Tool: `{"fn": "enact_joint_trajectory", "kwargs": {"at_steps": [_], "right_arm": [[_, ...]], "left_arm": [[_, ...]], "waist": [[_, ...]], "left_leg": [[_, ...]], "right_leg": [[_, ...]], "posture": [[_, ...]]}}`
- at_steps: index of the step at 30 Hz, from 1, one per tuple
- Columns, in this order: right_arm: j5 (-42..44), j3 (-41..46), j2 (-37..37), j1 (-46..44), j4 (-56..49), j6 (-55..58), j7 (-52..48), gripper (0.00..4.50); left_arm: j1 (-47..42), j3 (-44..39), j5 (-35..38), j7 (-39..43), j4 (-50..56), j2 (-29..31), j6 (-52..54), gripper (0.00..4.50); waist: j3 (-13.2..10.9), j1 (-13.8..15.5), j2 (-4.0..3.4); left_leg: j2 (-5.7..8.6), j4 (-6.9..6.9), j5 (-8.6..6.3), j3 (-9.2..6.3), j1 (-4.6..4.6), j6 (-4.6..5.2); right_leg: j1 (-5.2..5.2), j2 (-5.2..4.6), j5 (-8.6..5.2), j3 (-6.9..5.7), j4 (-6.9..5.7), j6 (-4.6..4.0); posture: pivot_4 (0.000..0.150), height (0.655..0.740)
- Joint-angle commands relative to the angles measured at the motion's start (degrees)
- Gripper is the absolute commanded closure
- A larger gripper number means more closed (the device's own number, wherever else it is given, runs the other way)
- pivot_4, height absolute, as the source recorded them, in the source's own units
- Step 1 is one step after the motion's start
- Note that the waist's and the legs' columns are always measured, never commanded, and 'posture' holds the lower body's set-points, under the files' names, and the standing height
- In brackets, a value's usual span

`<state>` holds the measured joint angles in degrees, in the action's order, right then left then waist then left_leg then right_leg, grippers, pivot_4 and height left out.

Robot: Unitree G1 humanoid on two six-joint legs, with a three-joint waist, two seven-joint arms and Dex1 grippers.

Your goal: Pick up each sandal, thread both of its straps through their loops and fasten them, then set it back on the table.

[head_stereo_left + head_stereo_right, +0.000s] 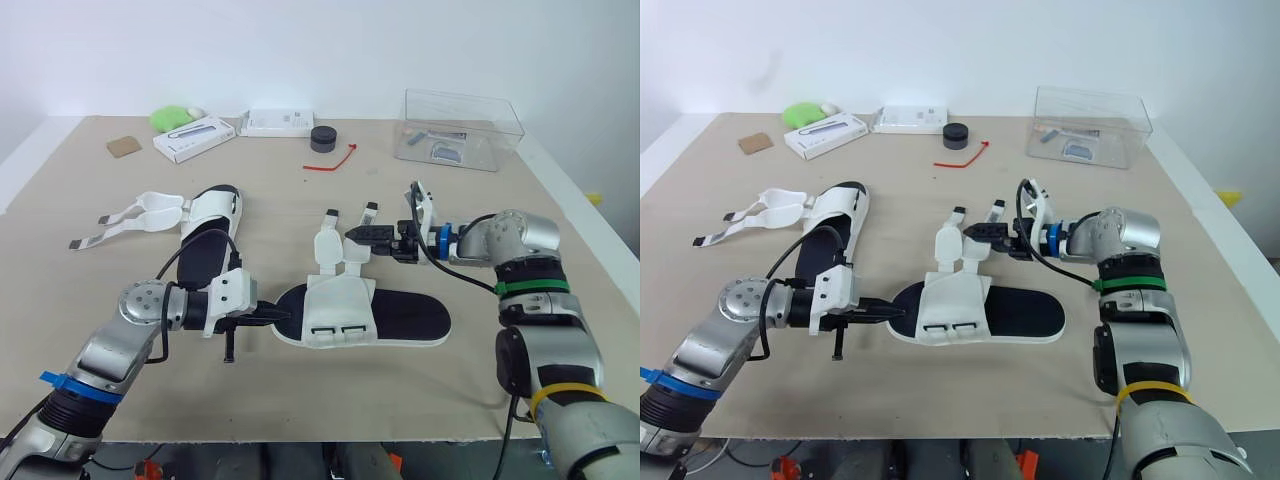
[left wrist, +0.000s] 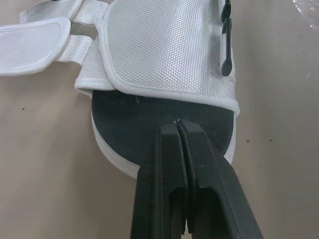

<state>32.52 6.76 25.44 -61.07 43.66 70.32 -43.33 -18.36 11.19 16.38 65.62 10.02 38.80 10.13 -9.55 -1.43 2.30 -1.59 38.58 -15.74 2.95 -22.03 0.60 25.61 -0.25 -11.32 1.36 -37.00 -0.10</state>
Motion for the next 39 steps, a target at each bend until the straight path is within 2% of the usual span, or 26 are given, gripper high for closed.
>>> {"fn": "enact_joint_trajectory", "kwargs": {"at_steps": [1, 11, 21, 22, 23, 24, 26, 27, 28, 32, 36, 39], "right_arm": [[-1.0, 2.1, -1.1, -3.2, 3.3, -3.1, 0.8, 0.0], [-3.7, 6.9, -5.4, -6.9, 16.4, -15.7, 4.6, 0.0], [-4.5, 11.4, -4.3, -10.7, 24.1, -21.1, 6.0, 0.0], [-4.6, 11.6, -4.3, -10.8, 24.3, -21.4, 5.9, 0.52], [-4.8, 11.7, -4.3, -10.7, 24.5, -21.9, 5.8, 0.53], [-5.0, 11.8, -4.3, -10.7, 24.6, -22.3, 5.8, 0.82], [-5.5, 11.5, -4.4, -10.6, 24.7, -23.4, 5.2, 1.82], [-5.6, 11.6, -4.4, -10.5, 24.4, -24.0, 4.4, 2.53], [-5.8, 11.4, -4.3, -10.5, 24.1, -24.5, 3.6, 2.63], [-7.7, 9.2, -4.1, -10.1, 22.7, -26.6, -0.7, 4.48], [-12.8, 0.8, -3.9, -6.2, 12.5, -36.6, -14.0, 4.48], [-15.8, -5.0, -3.1, 1.1, -0.6, -47.9, -21.5, 4.48]], "left_arm": [[-0.2, 0.3, -0.4, 0.7, 1.5, 0.5, -0.4, 4.44], [-1.7, 2.3, -3.4, 1.3, -0.2, -0.6, -3.0, 4.44], [-1.8, 2.0, -3.5, 1.3, -1.0, -0.8, -3.6, 4.44], [-1.6, 2.0, -3.5, 1.3, -1.0, -0.8, -3.6, 4.5], [-1.5, 2.0, -3.6, 1.2, -0.9, -0.8, -3.7, 4.5], [-1.5, 2.0, -3.6, 1.2, -0.9, -0.8, -3.7, 4.5], [-1.4, 2.0, -3.6, 1.1, -1.0, -0.9, -3.7, 4.5], [-1.4, 2.0, -3.6, 1.0, -1.1, -1.0, -3.8, 4.5], [-1.3, 2.0, -3.7, 1.0, -1.2, -1.0, -3.9, 4.5], [-1.3, 2.0, -3.7, 0.9, -1.5, -1.3, -4.1, 4.5], [-1.5, 2.1, -3.8, 0.8, -2.0, -1.5, -4.2, 4.5], [-1.3, 1.9, -3.7, 0.8, -1.8, -1.5, -4.1, 4.5]], "waist": [[0.0, 0.0, 0.0], [0.0, 0.0, -0.01], [0.0, -0.1, -0.02], [0.0, -0.1, -0.02], [0.0, -0.1, -0.02], [0.0, -0.1, -0.02], [0.0, -0.1, -0.02], [0.0, -0.1, -0.02], [0.0, -0.1, -0.02], [0.0, -0.1, -0.02], [0.0, -0.1, -0.03], [0.0, 0.0, -0.04]], "left_leg": [[0.0, 0.0, 0.0, -0.01, -0.02, 0.0], [0.01, -0.01, 0.0, 0.02, -0.04, 0.0], [0.0, -0.02, 0.0, 0.01, -0.07, -0.01], [0.0, -0.02, 0.0, 0.01, -0.07, -0.01], [0.0, -0.02, 0.0, 0.01, -0.07, -0.01], [0.0, -0.02, 0.0, 0.01, -0.06, -0.01], [0.0, -0.02, 0.0, 0.01, -0.06, -0.01], [0.0, -0.02, 0.0, 0.01, -0.06, -0.01], [0.0, -0.02, 0.0, 0.01, -0.06, -0.01], [0.0, -0.02, 0.0, 0.01, -0.07, -0.01], [0.0, -0.02, 0.0, 0.01, -0.07, -0.01], [-0.01, -0.01, 0.0, -0.04, -0.09, -0.01]], "right_leg": [[0.0, 0.0, 0.0, -0.01, 0.01, 0.0], [0.04, -0.02, 0.01, 0.01, -0.02, -0.01], [0.06, -0.03, 0.02, 0.01, -0.01, -0.01], [0.06, -0.03, 0.02, 0.01, -0.01, -0.01], [0.06, -0.03, 0.02, 0.01, -0.01, -0.01], [0.06, -0.03, 0.01, 0.01, -0.01, -0.01], [0.06, -0.03, 0.02, 0.01, -0.01, -0.01], [0.06, -0.02, 0.02, 0.01, -0.02, -0.01], [0.07, -0.02, 0.02, 0.01, -0.02, -0.01], [0.07, -0.03, 0.02, 0.01, -0.01, -0.01], [0.09, -0.02, 0.02, 0.0, -0.02, -0.01], [0.09, -0.02, 0.01, -0.07, -0.03, -0.01]], "posture": [[0.15, 0.74], [0.15, 0.74], [0.15, 0.74], [0.15, 0.74], [0.15, 0.74], [0.15, 0.74], [0.15, 0.74], [0.15, 0.74], [0.15, 0.74], [0.15, 0.74], [0.15, 0.74], [0.15, 0.74]]}}
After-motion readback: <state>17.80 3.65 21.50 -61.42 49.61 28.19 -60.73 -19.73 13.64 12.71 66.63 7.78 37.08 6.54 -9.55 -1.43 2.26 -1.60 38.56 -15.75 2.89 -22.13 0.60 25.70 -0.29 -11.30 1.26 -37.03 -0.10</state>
